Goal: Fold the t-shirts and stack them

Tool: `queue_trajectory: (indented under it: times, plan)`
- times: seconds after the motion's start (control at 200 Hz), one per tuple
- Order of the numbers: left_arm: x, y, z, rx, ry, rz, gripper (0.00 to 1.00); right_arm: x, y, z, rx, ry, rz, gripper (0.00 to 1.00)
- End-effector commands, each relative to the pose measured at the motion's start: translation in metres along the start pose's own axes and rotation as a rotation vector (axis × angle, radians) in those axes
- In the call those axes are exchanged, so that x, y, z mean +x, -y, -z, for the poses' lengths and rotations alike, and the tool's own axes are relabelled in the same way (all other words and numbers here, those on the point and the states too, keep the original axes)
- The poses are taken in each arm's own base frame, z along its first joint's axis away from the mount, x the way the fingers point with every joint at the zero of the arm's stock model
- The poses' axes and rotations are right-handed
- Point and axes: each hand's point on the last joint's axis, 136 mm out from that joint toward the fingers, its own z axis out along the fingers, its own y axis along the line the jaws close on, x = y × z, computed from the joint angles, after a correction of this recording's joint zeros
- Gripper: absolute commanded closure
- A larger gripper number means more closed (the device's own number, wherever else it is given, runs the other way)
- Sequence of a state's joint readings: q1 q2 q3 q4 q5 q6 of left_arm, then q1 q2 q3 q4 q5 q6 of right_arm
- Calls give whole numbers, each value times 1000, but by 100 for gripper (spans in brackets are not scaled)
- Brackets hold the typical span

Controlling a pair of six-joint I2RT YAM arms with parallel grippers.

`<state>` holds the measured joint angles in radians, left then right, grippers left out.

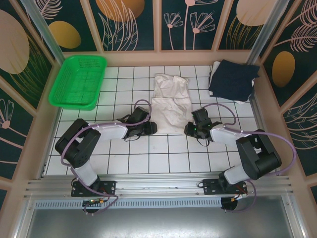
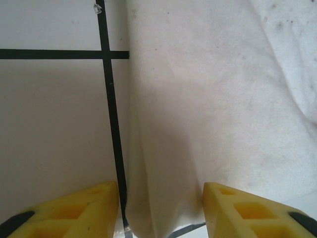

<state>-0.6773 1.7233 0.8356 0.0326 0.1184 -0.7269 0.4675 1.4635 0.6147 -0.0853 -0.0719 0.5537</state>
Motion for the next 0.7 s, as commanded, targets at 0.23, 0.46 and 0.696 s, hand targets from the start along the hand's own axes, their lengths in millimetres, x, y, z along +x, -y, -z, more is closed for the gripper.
queue_trajectory:
  times: [0.23, 0.46, 0.696]
  plan:
    - [6, 18, 14, 115, 14, -7, 98, -4, -7, 22, -27, 35, 14, 100]
    - [20, 15, 58, 185, 73, 20, 100, 17, 0, 51, -45, 12, 16, 100]
    - [23, 37, 106, 269, 119, 8, 100, 21, -23, 104, -155, 66, -14, 100]
